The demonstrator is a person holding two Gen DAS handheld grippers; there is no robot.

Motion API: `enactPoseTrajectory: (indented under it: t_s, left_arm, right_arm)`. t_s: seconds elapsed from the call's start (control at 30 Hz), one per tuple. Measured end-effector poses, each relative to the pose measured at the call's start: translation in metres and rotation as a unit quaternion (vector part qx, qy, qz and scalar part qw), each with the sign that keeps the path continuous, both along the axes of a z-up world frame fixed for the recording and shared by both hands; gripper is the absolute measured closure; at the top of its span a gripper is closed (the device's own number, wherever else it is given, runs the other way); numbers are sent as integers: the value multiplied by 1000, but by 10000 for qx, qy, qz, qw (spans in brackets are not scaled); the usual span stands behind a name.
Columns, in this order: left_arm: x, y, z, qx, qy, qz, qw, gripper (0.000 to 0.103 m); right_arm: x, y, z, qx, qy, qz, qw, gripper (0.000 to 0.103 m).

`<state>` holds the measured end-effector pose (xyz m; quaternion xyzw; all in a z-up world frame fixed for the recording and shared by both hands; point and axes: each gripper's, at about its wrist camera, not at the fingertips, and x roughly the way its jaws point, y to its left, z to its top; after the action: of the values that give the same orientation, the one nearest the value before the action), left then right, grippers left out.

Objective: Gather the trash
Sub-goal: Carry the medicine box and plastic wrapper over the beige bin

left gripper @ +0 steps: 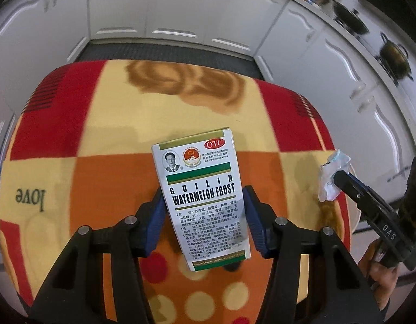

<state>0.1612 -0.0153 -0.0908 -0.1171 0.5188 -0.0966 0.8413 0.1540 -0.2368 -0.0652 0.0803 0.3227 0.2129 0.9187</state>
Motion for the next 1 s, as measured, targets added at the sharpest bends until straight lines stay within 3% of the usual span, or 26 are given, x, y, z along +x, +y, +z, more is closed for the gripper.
enactPoseTrajectory:
  t_s: [1.0]
  left_arm:
    - [-13,-144,25,51,-298,-1297,9911,52]
  right_arm:
    - [-64,-120,1,312,-94,-1070,9937,75]
